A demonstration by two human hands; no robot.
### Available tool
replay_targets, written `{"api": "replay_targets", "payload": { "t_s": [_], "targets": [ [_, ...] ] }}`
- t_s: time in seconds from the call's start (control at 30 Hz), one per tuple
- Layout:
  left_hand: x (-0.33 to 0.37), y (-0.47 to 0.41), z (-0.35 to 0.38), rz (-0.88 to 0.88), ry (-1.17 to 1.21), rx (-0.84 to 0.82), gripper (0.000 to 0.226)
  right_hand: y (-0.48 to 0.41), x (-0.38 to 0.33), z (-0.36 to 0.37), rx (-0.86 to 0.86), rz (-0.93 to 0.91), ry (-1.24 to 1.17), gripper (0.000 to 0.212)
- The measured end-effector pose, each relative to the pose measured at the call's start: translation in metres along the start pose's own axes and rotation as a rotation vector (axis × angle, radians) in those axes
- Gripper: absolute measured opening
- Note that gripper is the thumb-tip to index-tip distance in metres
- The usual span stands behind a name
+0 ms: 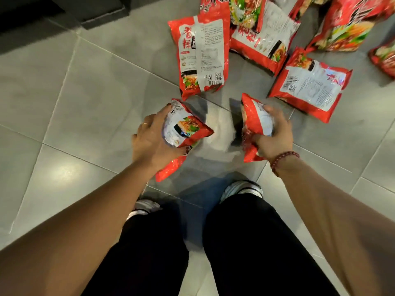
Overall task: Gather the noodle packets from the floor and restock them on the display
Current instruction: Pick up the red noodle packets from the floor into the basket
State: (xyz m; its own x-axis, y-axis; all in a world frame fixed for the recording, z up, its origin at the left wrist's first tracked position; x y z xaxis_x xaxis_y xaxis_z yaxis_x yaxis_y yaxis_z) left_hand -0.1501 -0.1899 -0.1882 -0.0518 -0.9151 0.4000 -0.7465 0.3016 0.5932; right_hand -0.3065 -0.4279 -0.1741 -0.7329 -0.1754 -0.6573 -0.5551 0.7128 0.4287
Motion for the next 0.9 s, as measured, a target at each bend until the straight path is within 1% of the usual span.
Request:
{"api": "replay_targets", "payload": {
  "t_s": [0.1,0.17,0.23,0.3,0.33,0.37,0.4,0.43,0.47,0.53,0.57,0.6,0.67,0.7,0.73,0.77,0.8,0.83,0.87,0.9],
  "targets": [
    [0.01,0.032,-0.049,-0.147,0.588,-0.113,0.1,0.032,-0.045,-0.013,-0.077,0.022,-0.373,0.077],
    [0.017,0.061,-0.086,-0.222,0.893,-0.234,0.099,0.057,-0.088,-0.023,-0.122,0.058,-0.622,0.079],
    [0.021,0.093,-0.132,-0.239,1.063,-0.299,0.102,0.088,-0.14,-0.038,-0.169,0.11,-0.817,0.08],
    [0.028,0.132,-0.183,-0.263,1.222,-0.394,0.112,0.12,-0.195,-0.055,-0.266,0.127,-0.951,0.083],
    [0.03,0.153,-0.209,-0.287,1.309,-0.437,0.109,0.137,-0.224,-0.063,-0.323,0.135,-1.005,0.09],
    [0.032,0.174,-0.236,-0.312,1.379,-0.457,0.099,0.154,-0.252,-0.072,-0.377,0.132,-1.045,0.094],
    [0.035,0.196,-0.263,-0.326,1.438,-0.462,0.087,0.173,-0.285,-0.084,-0.427,0.122,-1.075,0.091],
    [0.04,0.22,-0.291,-0.33,1.495,-0.471,0.077,0.189,-0.315,-0.095,-0.471,0.105,-1.093,0.086],
    [0.045,0.245,-0.318,-0.343,1.545,-0.478,0.072,0.207,-0.347,-0.107,-0.524,0.103,-1.111,0.083],
    [0.049,0.297,-0.372,-0.375,1.637,-0.464,0.072,0.245,-0.405,-0.127,-0.623,0.089,-1.095,0.068],
    [0.052,0.321,-0.397,-0.366,1.675,-0.445,0.072,0.265,-0.433,-0.136,-0.663,0.073,-1.08,0.064],
    [0.05,0.343,-0.42,-0.365,1.716,-0.408,0.073,0.285,-0.458,-0.143,-0.711,0.064,-1.06,0.064],
    [0.04,0.383,-0.456,-0.391,1.813,-0.334,0.076,0.326,-0.503,-0.149,-0.861,-0.001,-1.039,0.068],
    [0.032,0.402,-0.47,-0.404,1.86,-0.309,0.083,0.344,-0.522,-0.152,-0.909,-0.034,-0.968,0.071],
    [0.025,0.421,-0.486,-0.395,1.883,-0.292,0.094,0.36,-0.538,-0.151,-0.938,-0.065,-0.921,0.075],
    [0.02,0.442,-0.501,-0.378,1.887,-0.28,0.109,0.38,-0.564,-0.151,-0.937,-0.055,-0.905,0.083],
    [0.014,0.464,-0.514,-0.354,1.882,-0.267,0.121,0.404,-0.581,-0.153,-0.991,-0.128,-0.795,0.15],
    [0.008,0.485,-0.525,-0.318,1.886,-0.243,0.123,0.414,-0.588,-0.151,-1.006,-0.079,-0.872,0.09],
    [0.0,0.503,-0.533,-0.275,1.903,-0.203,0.116,0.432,-0.607,-0.143,-1.047,-0.158,-0.844,0.094],
    [-0.007,0.521,-0.539,-0.251,1.926,-0.159,0.107,0.448,-0.613,-0.136,-1.021,-0.159,-0.774,0.103]
  ]
}}
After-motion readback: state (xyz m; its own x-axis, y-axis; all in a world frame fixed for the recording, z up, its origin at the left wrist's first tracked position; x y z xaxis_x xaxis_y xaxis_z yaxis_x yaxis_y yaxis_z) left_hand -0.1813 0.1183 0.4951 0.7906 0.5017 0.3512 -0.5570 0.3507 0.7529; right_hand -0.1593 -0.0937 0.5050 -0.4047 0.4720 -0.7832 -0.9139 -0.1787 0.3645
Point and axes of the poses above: each hand's wrist, its own y-axis away from the middle knuckle, its own z-axis out of the palm, x = y × z, the point moved 4 cm from there along -y, towards the middle knuckle, and after that the axes turned 11 degrees about -z, right-handed, at the moved point
